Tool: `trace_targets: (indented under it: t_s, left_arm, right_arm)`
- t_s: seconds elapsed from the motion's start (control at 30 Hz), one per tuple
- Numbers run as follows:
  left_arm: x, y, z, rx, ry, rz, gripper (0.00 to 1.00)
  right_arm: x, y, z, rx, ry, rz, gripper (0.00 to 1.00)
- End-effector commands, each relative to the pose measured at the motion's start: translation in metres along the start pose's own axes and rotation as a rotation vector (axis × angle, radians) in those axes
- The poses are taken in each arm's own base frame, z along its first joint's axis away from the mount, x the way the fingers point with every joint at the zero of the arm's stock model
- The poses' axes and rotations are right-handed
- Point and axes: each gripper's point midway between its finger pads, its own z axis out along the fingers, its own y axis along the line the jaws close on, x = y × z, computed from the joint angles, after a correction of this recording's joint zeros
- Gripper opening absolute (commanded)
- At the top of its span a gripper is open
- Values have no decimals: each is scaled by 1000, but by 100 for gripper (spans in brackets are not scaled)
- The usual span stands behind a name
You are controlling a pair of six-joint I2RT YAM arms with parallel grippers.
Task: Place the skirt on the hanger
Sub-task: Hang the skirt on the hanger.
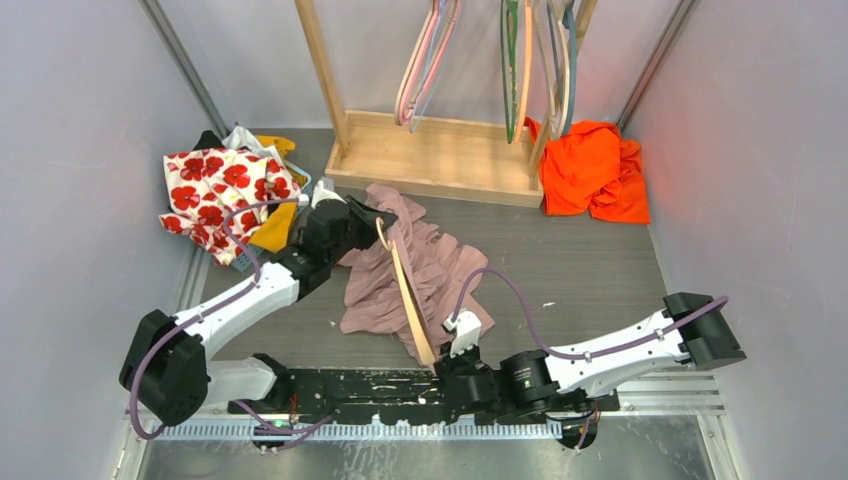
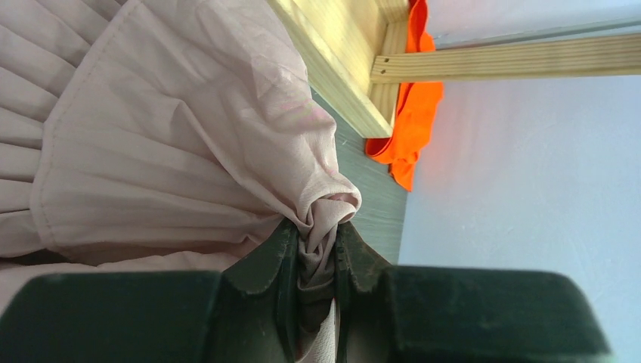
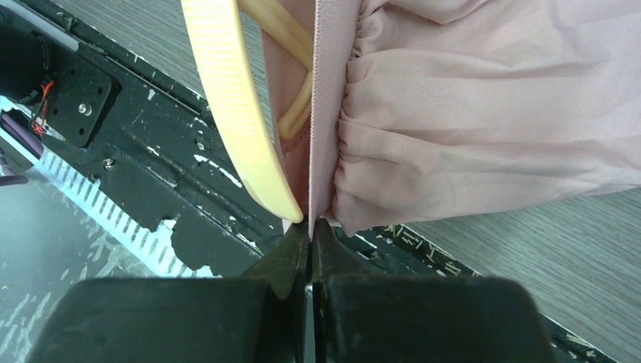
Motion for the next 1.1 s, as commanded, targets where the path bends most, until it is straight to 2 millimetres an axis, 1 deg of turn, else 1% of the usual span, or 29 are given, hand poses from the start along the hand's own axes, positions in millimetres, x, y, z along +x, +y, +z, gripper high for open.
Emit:
trace_targets:
  t_s: [0.0,0.23,0.37,0.47,0.6,0.67,0.8,0.87,0.97,1.07]
  left_arm:
    - [-105,-87,-18,330,-395,-171,0]
    - [-105,-95,-22,381,-374,-218,0]
    - [-105,-99,-23,415,-357,-245,0]
    - [-104,-96,-22,426,-354,-265,0]
    - [-100,-97,-18,457,-330,-305,0]
    - [-95,-91,-7,450,-314,-320,0]
    - [-91,-93,-3,490,-289,-363,0]
    - [-91,-95,-3,504,-282,-372,0]
    - [-94,-96,-8,526,-289,-380,0]
    - [-101,-98,-17,556,-304,-386,0]
  right_arm:
    - [54,3,-17,-79,243,-84,1]
    - [63,-4,-15,-62,264,-77,1]
    - [58,-5,-19,-98,245,-41,1]
    - [55,-5,-23,-124,238,-20,1]
    - [54,2,-26,-165,242,-26,1]
    - [54,10,-28,-201,250,-41,1]
    - [52,19,-30,-249,245,-57,1]
    - [53,17,-30,-251,245,-61,1]
    - [54,12,-31,-244,244,-53,1]
    - [54,8,-35,-264,241,-21,1]
